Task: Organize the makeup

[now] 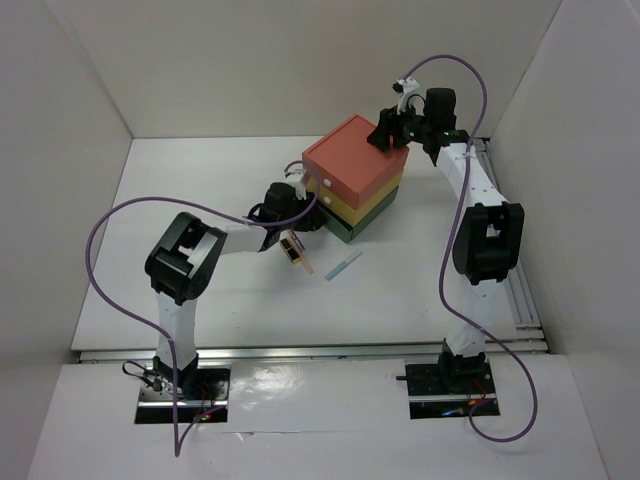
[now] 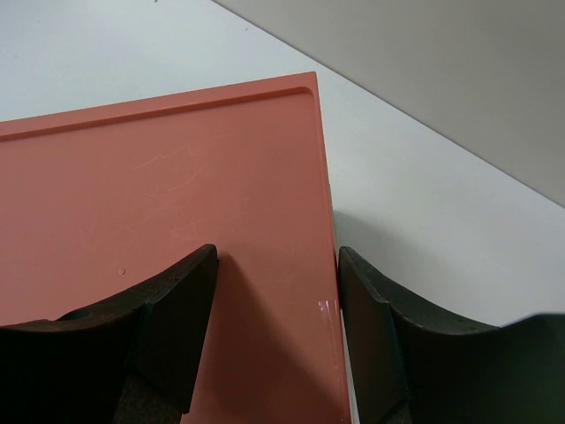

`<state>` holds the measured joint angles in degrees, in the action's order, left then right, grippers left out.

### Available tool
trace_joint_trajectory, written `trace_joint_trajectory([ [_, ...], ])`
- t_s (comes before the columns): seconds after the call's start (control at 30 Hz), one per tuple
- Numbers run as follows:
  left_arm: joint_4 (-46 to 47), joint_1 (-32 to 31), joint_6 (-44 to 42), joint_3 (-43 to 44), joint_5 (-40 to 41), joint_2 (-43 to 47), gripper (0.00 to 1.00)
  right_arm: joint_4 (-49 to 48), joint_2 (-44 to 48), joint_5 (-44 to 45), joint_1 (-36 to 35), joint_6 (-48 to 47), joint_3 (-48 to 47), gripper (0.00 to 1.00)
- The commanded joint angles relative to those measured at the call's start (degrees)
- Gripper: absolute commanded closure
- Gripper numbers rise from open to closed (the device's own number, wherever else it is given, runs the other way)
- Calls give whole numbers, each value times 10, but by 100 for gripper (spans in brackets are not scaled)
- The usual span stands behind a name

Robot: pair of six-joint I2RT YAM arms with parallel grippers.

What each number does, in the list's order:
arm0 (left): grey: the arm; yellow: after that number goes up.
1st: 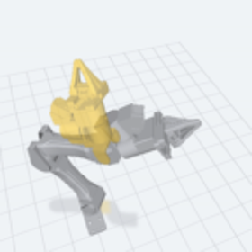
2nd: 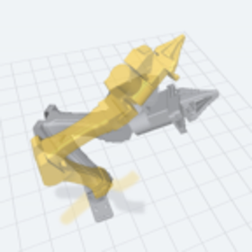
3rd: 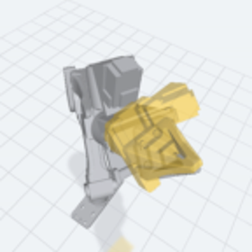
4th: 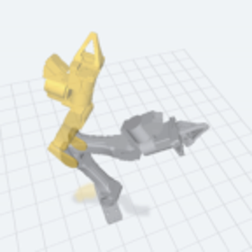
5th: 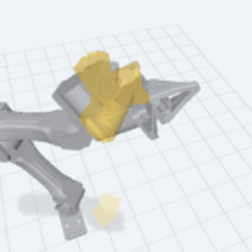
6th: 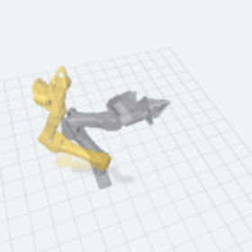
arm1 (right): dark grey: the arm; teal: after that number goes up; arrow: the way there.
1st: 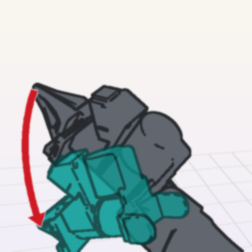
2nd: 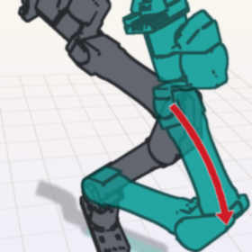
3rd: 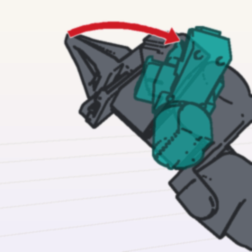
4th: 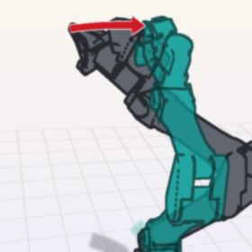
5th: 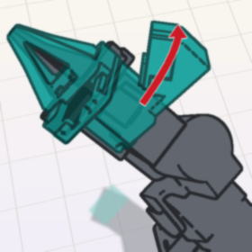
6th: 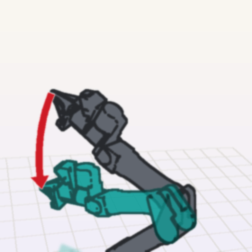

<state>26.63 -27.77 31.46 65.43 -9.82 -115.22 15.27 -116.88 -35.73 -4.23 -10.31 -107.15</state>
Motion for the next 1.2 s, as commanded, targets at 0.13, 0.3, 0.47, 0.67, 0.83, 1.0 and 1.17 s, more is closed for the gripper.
trace_joint_trajectory([
  [0.13, 22, 2, -14, 15, -13, -4, 72, 73, -5, 34, 4, -10, 28, 37],
  [0.3, 15, 2, -14, -3, -8, 15, 81, 68, -5, 34, 4, -10, 34, 38],
  [0.47, -6, 2, -9, -51, 9, 56, 85, 68, 0, 34, 4, -10, 39, 38],
  [0.67, -40, 2, -2, -133, 45, 139, 85, 63, 10, 40, 4, -10, 51, 38],
  [0.83, -60, 2, 10, -181, 46, 190, 85, 51, 16, 40, 4, -5, 70, 38],
  [1.0, -70, -11, 10, -195, 54, 201, 74, 51, 16, 40, 4, -5, 70, 38],
  [1.17, -88, -16, -4, -161, 60, 207, 55, 57, 27, 66, 4, 0, 47, 31],
])
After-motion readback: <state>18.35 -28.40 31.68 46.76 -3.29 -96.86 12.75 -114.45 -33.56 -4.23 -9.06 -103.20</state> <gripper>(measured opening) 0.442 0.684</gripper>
